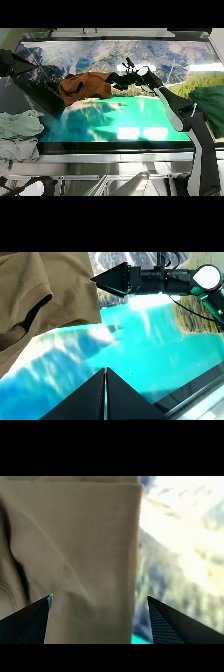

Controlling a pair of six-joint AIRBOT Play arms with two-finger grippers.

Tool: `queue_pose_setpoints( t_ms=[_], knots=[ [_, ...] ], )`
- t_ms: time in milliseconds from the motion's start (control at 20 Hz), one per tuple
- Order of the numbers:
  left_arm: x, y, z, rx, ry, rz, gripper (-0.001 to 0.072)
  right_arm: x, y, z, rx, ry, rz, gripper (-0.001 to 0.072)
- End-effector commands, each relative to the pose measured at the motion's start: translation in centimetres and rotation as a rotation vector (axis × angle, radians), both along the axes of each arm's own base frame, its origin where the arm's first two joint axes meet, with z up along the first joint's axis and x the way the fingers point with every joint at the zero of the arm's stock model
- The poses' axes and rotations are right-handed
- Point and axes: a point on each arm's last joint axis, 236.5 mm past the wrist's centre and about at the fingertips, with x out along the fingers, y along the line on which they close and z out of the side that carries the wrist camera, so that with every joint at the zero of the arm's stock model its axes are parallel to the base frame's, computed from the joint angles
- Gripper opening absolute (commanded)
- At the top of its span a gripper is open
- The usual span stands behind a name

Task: Fold the shirts.

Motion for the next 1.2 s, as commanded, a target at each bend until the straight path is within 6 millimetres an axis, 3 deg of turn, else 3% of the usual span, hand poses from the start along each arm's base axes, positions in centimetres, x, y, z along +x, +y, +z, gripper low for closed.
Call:
queue_pose_setpoints(
  t_ms=[0,50,150,200,250,300,450,550,650,750,800,900,950,1050,1150],
  knots=[
    [0.4,0.2,0.1,0.016,-0.032,-0.003,0.0003,0.1,2.2,0.1,0.011,-0.031,-0.012,0.0647],
    [0.4,0.2,0.1,0.018,-0.036,-0.005,0.0003,-0.2,3.0,0.3,0.014,-0.039,-0.002,0.0528],
    [0.4,0.2,0.1,0.02,-0.038,-0.007,0.0003,-0.9,5.0,1.0,0.054,-0.034,0.01,0.0449],
    [0.4,0.2,0.1,0.022,-0.04,-0.008,0.0003,-1.2,6.0,1.7,0.078,-0.053,0.029,0.0254],
    [0.4,0.2,0.1,0.025,-0.044,-0.012,0.0003,-1.5,6.9,2.5,0.111,-0.067,0.043,0.0104],
    [0.4,0.2,0.1,0.025,-0.044,-0.012,0.0003,-1.5,7.6,3.8,0.153,-0.075,0.045,0.0016],
    [0.4,0.2,0.1,0.025,-0.043,-0.013,0.0003,-0.8,7.1,10.1,0.186,-0.184,0.063,0.0013],
    [0.4,0.2,0.1,0.025,-0.043,-0.013,0.0003,0.0,4.4,17.7,0.167,-0.325,0.055,0.0013],
    [0.3,0.2,0.1,0.024,-0.041,-0.015,0.0003,0.8,-1.5,27.1,0.118,-0.472,-0.024,0.0013],
    [-0.1,0.0,-0.1,0.023,-0.027,-0.029,0.0003,0.5,-9.5,34.6,0.034,-0.551,-0.163,0.0013],
    [-0.4,-0.2,-0.1,0.021,-0.017,-0.042,0.0003,-0.5,-14.5,37.6,-0.04,-0.575,-0.232,0.0013],
    [-1.1,-0.4,-0.3,0.014,0.01,-0.059,0.0003,-3.3,-22.8,40.1,-0.19,-0.552,-0.336,0.0013],
    [-1.3,-0.5,-0.4,0.013,0.018,-0.066,0.0003,-5.1,-27.0,40.3,-0.264,-0.504,-0.398,0.0014],
    [-1.4,-0.6,-0.4,0.0,0.04,-0.052,0.0003,-7.9,-33.7,39.8,-0.339,-0.396,-0.502,0.0014],
    [-1.3,-0.5,-0.4,-0.011,0.054,-0.037,0.0003,-9.4,-39.3,38.2,-0.367,-0.293,-0.599,0.0014]
  ],
)
